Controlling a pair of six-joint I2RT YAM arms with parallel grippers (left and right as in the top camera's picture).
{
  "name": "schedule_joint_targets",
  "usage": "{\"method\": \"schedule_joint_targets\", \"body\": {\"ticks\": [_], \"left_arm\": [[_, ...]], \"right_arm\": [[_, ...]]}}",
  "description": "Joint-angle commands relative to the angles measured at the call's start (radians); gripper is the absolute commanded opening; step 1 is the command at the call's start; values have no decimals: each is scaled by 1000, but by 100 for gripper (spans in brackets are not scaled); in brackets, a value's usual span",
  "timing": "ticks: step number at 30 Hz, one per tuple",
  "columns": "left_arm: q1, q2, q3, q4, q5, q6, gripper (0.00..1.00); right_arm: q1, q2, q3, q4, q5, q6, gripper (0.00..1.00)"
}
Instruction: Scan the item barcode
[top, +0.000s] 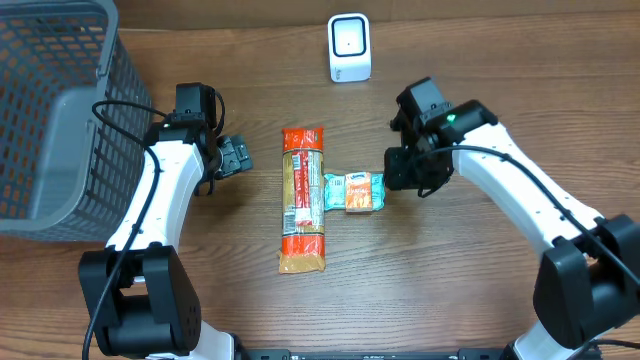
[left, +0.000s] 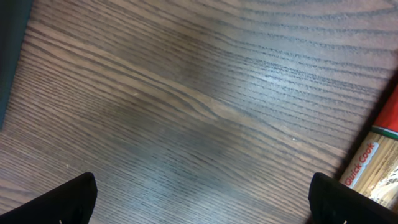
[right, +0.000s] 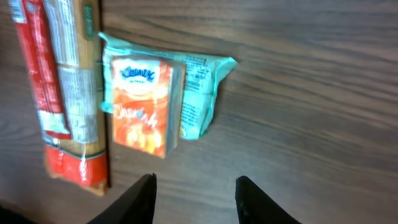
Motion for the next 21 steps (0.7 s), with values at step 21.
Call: {"method": "schedule_joint_targets", "body": {"ticks": [21], "left_arm": [[-1, -20, 11, 1, 1, 14, 100]], "right_arm": [[5, 1, -319, 494, -169, 50, 31]]}}
